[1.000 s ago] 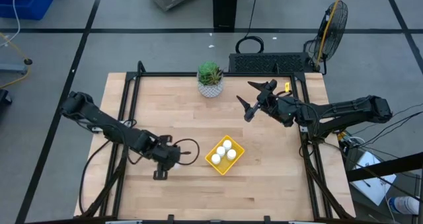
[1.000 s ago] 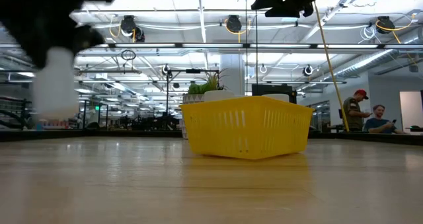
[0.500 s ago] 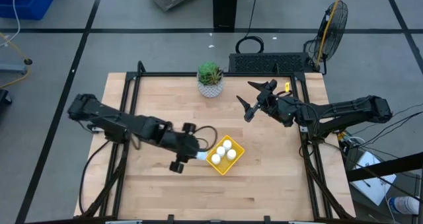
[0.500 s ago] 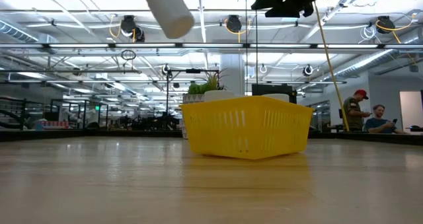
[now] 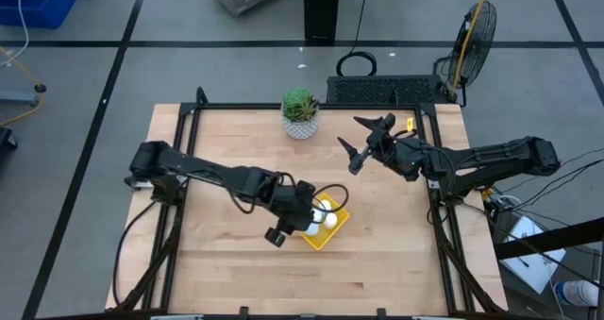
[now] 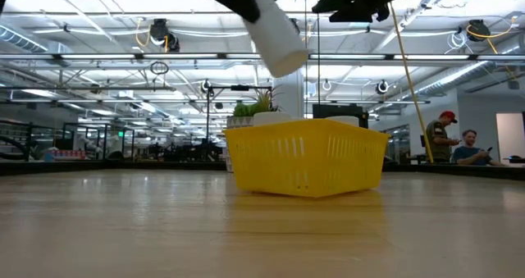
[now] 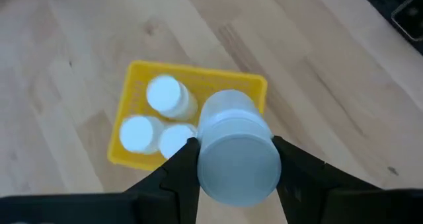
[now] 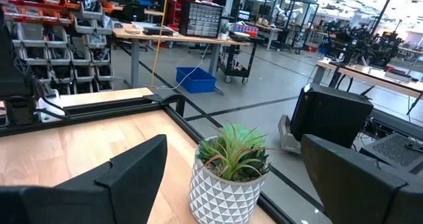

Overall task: Pick and place pill bottles into a basket
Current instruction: Put the white pill bottle into the yellow basket

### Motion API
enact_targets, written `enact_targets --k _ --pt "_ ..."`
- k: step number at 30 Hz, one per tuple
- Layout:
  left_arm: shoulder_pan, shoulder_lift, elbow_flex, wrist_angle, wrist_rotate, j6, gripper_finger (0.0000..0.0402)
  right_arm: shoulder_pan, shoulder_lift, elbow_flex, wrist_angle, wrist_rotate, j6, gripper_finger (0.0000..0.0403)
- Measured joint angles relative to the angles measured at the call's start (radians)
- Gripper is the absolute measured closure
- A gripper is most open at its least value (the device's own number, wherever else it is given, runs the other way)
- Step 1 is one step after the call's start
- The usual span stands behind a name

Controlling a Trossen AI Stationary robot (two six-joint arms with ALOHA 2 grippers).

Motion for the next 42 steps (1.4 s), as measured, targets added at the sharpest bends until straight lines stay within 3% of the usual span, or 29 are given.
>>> enact_targets --k 25,42 --pt "0.032 0.173 0.041 0.089 0.105 0.091 0.0242 0.000 0.000 0.000 -0.013 0.002 0.015 0.0064" --pt "0.032 0.236 0.038 -0.040 0.090 0.024 0.0242 0.000 0.000 0.000 -0.016 0.002 0.023 0.0064"
